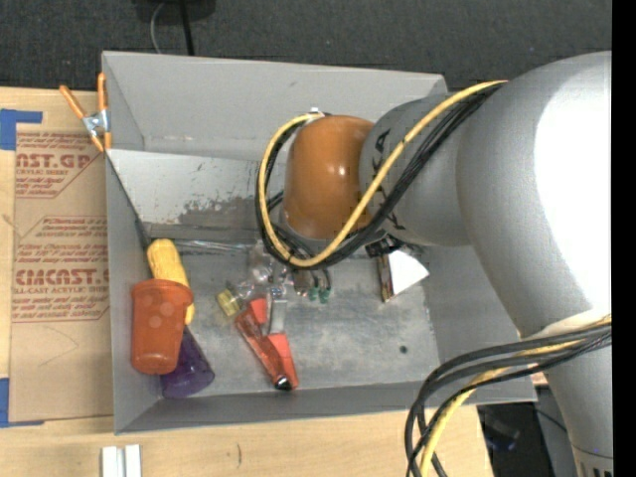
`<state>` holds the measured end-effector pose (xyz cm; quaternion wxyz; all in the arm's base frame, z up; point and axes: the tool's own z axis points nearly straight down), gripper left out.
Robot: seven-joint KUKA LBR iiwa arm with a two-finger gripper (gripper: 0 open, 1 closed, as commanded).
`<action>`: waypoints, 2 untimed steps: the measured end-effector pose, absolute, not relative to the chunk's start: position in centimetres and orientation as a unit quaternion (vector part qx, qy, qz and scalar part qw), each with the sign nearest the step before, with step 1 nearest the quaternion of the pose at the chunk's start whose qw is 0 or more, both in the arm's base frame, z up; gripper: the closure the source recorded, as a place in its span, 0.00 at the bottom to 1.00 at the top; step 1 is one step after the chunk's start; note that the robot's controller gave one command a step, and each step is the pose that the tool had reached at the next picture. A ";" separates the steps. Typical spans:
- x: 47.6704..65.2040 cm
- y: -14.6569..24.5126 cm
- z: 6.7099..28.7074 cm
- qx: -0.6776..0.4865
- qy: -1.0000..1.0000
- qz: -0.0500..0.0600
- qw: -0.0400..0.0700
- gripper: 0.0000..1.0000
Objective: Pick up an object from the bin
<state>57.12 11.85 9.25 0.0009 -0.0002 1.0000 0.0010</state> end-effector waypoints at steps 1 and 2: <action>55.8 12.3 8.2 0.114 0.994 0.003 0.004 0.00; 55.2 12.5 7.7 0.154 0.988 0.004 0.010 1.00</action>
Offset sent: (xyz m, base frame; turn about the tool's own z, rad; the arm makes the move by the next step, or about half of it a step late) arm -0.0254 0.0067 -0.0225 0.3068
